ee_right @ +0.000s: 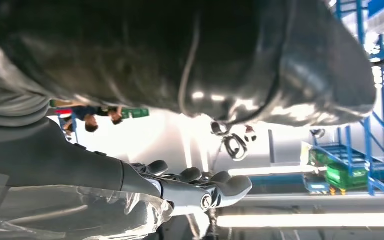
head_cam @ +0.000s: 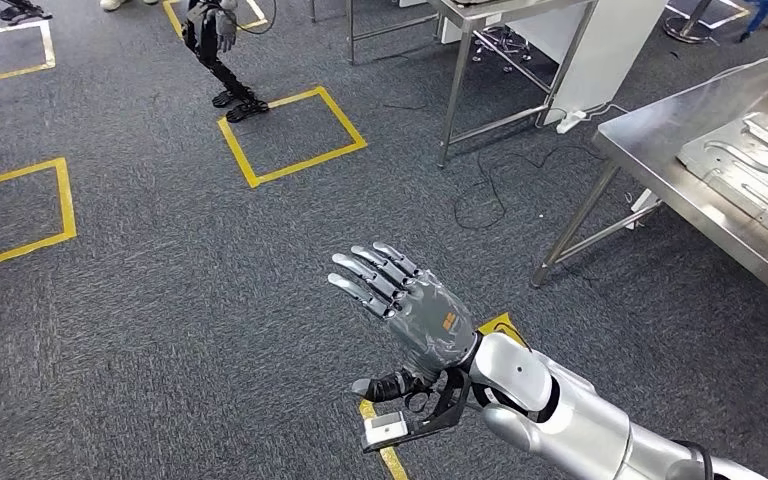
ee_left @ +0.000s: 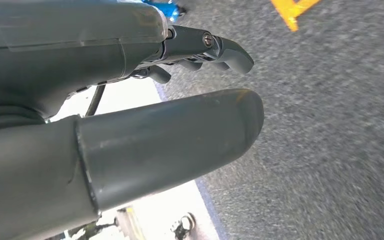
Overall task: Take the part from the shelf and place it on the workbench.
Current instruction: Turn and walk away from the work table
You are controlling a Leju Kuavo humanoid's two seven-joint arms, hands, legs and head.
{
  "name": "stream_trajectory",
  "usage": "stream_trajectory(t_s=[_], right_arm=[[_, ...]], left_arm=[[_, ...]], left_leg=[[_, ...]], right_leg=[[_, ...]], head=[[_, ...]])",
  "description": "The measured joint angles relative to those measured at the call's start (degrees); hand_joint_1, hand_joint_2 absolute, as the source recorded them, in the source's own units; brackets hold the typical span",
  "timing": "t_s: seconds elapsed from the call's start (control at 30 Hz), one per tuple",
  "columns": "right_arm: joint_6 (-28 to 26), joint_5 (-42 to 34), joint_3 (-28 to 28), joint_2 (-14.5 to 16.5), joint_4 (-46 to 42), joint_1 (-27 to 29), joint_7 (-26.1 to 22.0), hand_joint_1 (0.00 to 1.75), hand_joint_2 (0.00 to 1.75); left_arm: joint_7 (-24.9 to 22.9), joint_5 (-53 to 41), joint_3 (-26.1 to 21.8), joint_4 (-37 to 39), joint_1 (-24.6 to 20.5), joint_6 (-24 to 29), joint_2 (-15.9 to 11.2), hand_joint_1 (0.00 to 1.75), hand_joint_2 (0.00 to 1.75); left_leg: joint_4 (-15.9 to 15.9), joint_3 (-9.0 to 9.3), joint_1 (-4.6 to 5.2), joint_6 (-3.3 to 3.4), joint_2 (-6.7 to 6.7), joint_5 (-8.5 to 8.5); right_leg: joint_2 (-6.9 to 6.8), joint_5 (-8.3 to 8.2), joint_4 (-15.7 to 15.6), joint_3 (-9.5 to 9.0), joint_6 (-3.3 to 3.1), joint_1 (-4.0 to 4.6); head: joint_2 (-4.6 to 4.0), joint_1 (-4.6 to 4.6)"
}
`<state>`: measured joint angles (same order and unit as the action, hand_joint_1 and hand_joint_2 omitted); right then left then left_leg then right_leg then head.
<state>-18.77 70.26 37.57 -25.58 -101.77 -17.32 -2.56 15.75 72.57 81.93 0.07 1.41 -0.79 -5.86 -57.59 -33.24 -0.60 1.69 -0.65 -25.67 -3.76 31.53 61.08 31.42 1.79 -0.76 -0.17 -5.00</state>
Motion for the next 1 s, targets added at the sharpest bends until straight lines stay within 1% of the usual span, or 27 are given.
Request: stream_trajectory(t_s=[0.03, 0.07, 0.1, 0.13, 0.17, 0.2, 0.23, 0.27, 0.3, 0.33, 0.37, 0.4, 0.43, 0.47, 0.5, 0.53, 0.57, 0.6, 0.63, 0.67, 0.7, 0.73, 0.8, 0.87, 0.93, 0.97, 1.0], right_arm=[[-0.14, 0.01, -0.07, -0.10, -0.01, 0.17, 0.00, 0.00, 0.00], [-0.28, 0.02, -0.13, -0.20, -0.01, 0.51, 0.00, 0.00, 0.00], [-0.35, 0.03, -0.15, -0.27, 0.01, 0.98, 0.00, 0.00, 0.00], [-0.39, 0.02, -0.15, -0.28, 0.02, 1.54, -0.01, 0.00, 0.00], [-0.42, -0.02, -0.15, -0.28, 0.03, 2.07, -0.05, 0.00, 0.00], [-0.41, -0.10, -0.13, -0.26, 0.03, 2.50, -0.18, 0.00, 0.00], [-0.40, -0.18, -0.11, -0.23, 0.04, 2.82, -0.38, 0.00, 0.00], [-0.39, -0.26, -0.07, -0.20, 0.05, 3.06, -0.59, 0.00, 0.00], [-0.39, -0.31, -0.03, -0.15, 0.07, 3.23, -0.77, 0.00, 0.00], [-0.39, -0.33, 0.01, -0.11, 0.08, 3.37, -0.87, 0.00, 0.00], [-0.39, -0.33, 0.07, -0.06, 0.10, 3.46, -0.90, 0.00, 0.00], [-0.39, -0.34, 0.12, 0.01, 0.10, 3.50, -0.90, 0.00, 0.00], [-0.39, -0.33, 0.18, 0.13, 0.11, 3.51, -0.90, 0.00, 0.00], [-0.40, -0.33, 0.22, 0.25, 0.11, 3.51, -0.90, 0.00, 0.00], [-0.41, -0.33, 0.25, 0.34, 0.11, 3.54, -0.91, 0.00, 0.00], [-0.39, -0.36, 0.27, 0.42, 0.11, 3.61, -0.92, 0.00, 0.00], [-0.30, -0.51, 0.29, 0.47, 0.13, 3.67, -1.01, 0.00, 0.00], [-0.05, -0.84, 0.33, 0.65, 0.20, 3.67, -1.23, 0.00, 0.00], [0.29, -1.32, 0.39, 0.97, 0.37, 3.54, -1.51, 0.00, 0.00], [0.68, -1.94, 0.51, 1.53, 0.68, 3.20, -1.77, 0.00, 0.00], [1.02, -2.65, 0.66, 2.31, 1.12, 2.64, -1.97, 0.00, 0.00], [1.25, -3.28, 0.80, 3.13, 1.60, 2.00, -2.05, 0.00, 0.00], [1.44, -4.38, 1.09, 4.82, 2.58, 0.63, -2.27, 0.00, 0.00], [1.37, -4.86, 1.37, 5.91, 3.33, -0.39, -2.37, 0.00, 0.00], [0.87, -4.93, 1.56, 6.31, 3.73, -0.90, -1.87, 0.00, 0.00], [0.37, -4.96, 1.52, 6.19, 3.78, -0.94, -1.50, 0.00, 0.00], [-0.21, -5.02, 1.31, 5.77, 3.63, -0.79, -1.22, 0.00, 0.00]], left_arm=[[-0.18, -0.12, -0.03, 0.00, -0.01, 0.02, 0.00, 0.00, 0.00], [-0.43, -0.25, -0.07, 0.00, -0.05, 0.10, 0.00, 0.00, 0.00], [-0.74, -0.40, -0.10, 0.00, -0.07, 0.21, 0.00, 0.00, 0.00], [-1.14, -0.63, -0.14, 0.00, -0.05, 0.38, 0.00, 0.00, 0.00], [-1.62, -0.95, -0.16, 0.00, -0.03, 0.60, 0.00, 0.00, 0.00], [-2.11, -1.29, -0.16, 0.00, 0.00, 0.80, 0.00, 0.00, 0.00], [-2.53, -1.67, -0.15, 0.00, 0.00, 1.03, 0.00, 0.00, 0.00], [-2.82, -1.95, -0.15, 0.00, -0.04, 1.20, 0.02, 0.00, 0.00], [-2.97, -2.14, -0.14, 0.00, -0.09, 1.32, 0.03, 0.00, 0.00], [-3.06, -2.26, -0.14, 0.00, -0.12, 1.42, 0.04, 0.00, 0.00], [-3.09, -2.30, -0.14, 0.00, -0.09, 1.48, 0.05, 0.00, 0.00], [-3.11, -2.31, -0.14, 0.00, -0.01, 1.51, 0.05, 0.00, 0.00], [-3.12, -2.32, -0.14, 0.00, 0.11, 1.56, 0.05, 0.00, 0.00], [-3.14, -2.32, -0.14, 0.00, 0.17, 1.57, 0.05, 0.00, 0.00], [-3.15, -2.32, -0.14, 0.00, 0.13, 1.59, 0.04, 0.00, 0.00], [-3.17, -2.32, -0.14, 0.00, 0.02, 1.61, 0.04, 0.00, 0.00], [-3.15, -2.32, -0.14, 0.00, -0.13, 1.66, 0.04, 0.00, 0.00], [-3.09, -2.30, -0.14, 0.00, -0.24, 1.69, 0.04, 0.00, 0.00], [-3.00, -2.26, -0.15, 0.00, -0.30, 1.73, 0.04, 0.00, 0.00], [-2.79, -2.16, -0.22, 0.00, -0.31, 1.74, 0.04, 0.00, 0.00], [-2.53, -1.95, -0.38, 0.00, -0.32, 1.74, 0.04, 0.00, 0.00], [-2.21, -1.66, -0.61, 0.00, -0.37, 1.77, 0.04, 0.00, 0.00], [-1.56, -0.85, -1.31, 0.00, -0.70, 2.02, 0.08, 0.00, 0.00], [-1.33, -0.06, -2.12, 0.00, -0.96, 2.53, 0.23, 0.00, 0.00], [-1.85, 0.68, -2.89, 0.00, -0.71, 3.24, 0.44, 0.00, 0.00], [-2.29, 1.05, -3.33, 0.00, -0.48, 3.57, 0.53, 0.00, 0.00], [-2.69, 1.56, -3.81, 0.00, -0.31, 3.73, 0.57, 0.00, 0.00]], left_leg=[[0.08, -0.05, -0.01, 0.22, 0.58, 0.12], [0.08, -0.14, 0.07, 0.36, 1.26, 0.19], [0.05, -0.22, 0.17, 0.44, 2.04, 0.22], [0.02, -0.25, 0.29, 0.48, 2.88, 0.24], [-0.04, -0.23, 0.39, 0.49, 3.75, 0.24], [-0.13, -0.16, 0.46, 0.48, 4.58, 0.24], [-0.22, -0.11, 0.48, 0.45, 5.37, 0.22], [-0.38, -0.17, 0.54, 0.33, 6.10, 0.18], [-0.49, -0.32, 0.52, 0.13, 6.79, 0.20], [-0.53, -0.53, 0.43, -0.15, 7.42, 0.25], [-0.48, -0.73, 0.32, -0.52, 8.05, 0.37], [-0.32, -0.92, 0.20, -0.91, 8.69, 0.53], [-0.47, -1.06, 0.17, -1.20, 8.31, 0.45], [-1.22, -1.44, 0.24, -1.44, 7.08, -0.11], [-3.00, -2.30, 0.34, -1.65, 5.35, -1.32], [-5.99, -3.68, 0.35, -1.81, 3.33, -3.16], [-9.61, -5.46, 0.32, -2.05, 2.13, -5.16], [-13.28, -7.24, 0.18, -2.30, 1.62, -6.78], [-15.73, -8.36, 0.02, -2.54, 1.36, -7.49], [-16.05, -8.39, -0.14, -2.76, 1.16, -7.06], [-14.10, -7.22, -0.29, -2.93, 0.80, -5.65], [-10.56, -5.22, -0.40, -3.03, 0.20, -3.81], [-3.18, -1.22, -0.24, -2.70, -1.83, -1.18], [-0.53, 0.03, 0.12, -1.97, -2.38, -0.58], [-0.35, -0.03, 0.15, -1.19, -1.08, -0.28], [-0.16, 0.04, 0.08, -0.82, -0.55, -0.13], [0.04, 0.13, -0.03, -0.43, -0.01, 0.03]], right_leg=[[1.91, 1.82, 3.12, 1.45, 0.08, -0.11], [3.04, 3.73, 7.15, 3.49, 0.06, -0.10], [3.52, 5.02, 10.79, 5.42, 0.01, -0.06], [3.67, 5.22, 12.91, 6.65, -0.09, -0.02], [3.78, 4.26, 12.94, 6.88, -0.27, 0.01], [4.04, 2.24, 10.45, 5.90, -0.51, 0.01], [4.90, -0.16, 6.43, 4.17, -0.82, 0.02], [6.25, -1.88, 2.53, 2.50, -1.12, 0.02], [7.30, -2.96, -0.38, 1.26, -1.34, 0.05], [8.02, -3.33, -1.98, 0.63, -1.52, 0.15], [7.98, -3.19, -2.32, 0.52, -1.67, 0.28], [7.26, -3.33, -2.54, 0.43, -1.88, 0.36], [6.51, -3.52, -2.92, 0.22, -2.21, 0.34], [5.77, -3.72, -3.37, -0.03, -2.58, 0.27], [4.94, -3.89, -3.80, -0.26, -2.92, 0.20], [4.06, -3.95, -4.03, -0.40, -3.20, 0.21], [3.24, -3.90, -4.08, -0.41, -3.38, 0.30], [2.33, -3.84, -4.06, -0.39, -3.46, 0.37], [1.46, -3.78, -4.04, -0.38, -3.48, 0.41], [0.67, -3.71, -3.98, -0.38, -3.44, 0.41], [-0.06, -3.62, -3.89, -0.40, -3.32, 0.40], [-0.67, -3.50, -3.75, -0.43, -3.16, 0.37], [-1.78, -3.05, -3.30, -0.49, -2.56, 0.54], [-2.89, -2.71, -3.01, -0.62, -1.87, 0.74], [-3.64, -2.52, -3.00, -0.85, -1.22, 0.61], [-2.60, -2.03, -2.56, -0.81, -0.88, 0.42], [-0.98, -0.93, -1.13, -0.27, -0.61, 0.22]], head=[[0.00, 0.01], [0.00, 0.00], [0.00, 0.01], [0.00, 0.02], [0.00, 0.02], [0.00, 0.02], [0.00, 0.02], [0.00, 0.02], [0.00, 0.02], [0.00, 0.02], [0.00, 0.02], [0.00, 0.02], [0.00, 0.03], [0.00, 0.04], [0.00, 0.05], [0.00, 0.06], [0.00, 0.08], [0.00, 0.08], [0.00, 0.08], [0.00, 0.08], [0.00, 0.08], [0.00, 0.08], [0.00, 0.05], [0.00, 0.03], [0.00, 0.02], [0.00, 0.01], [0.00, 0.01]])
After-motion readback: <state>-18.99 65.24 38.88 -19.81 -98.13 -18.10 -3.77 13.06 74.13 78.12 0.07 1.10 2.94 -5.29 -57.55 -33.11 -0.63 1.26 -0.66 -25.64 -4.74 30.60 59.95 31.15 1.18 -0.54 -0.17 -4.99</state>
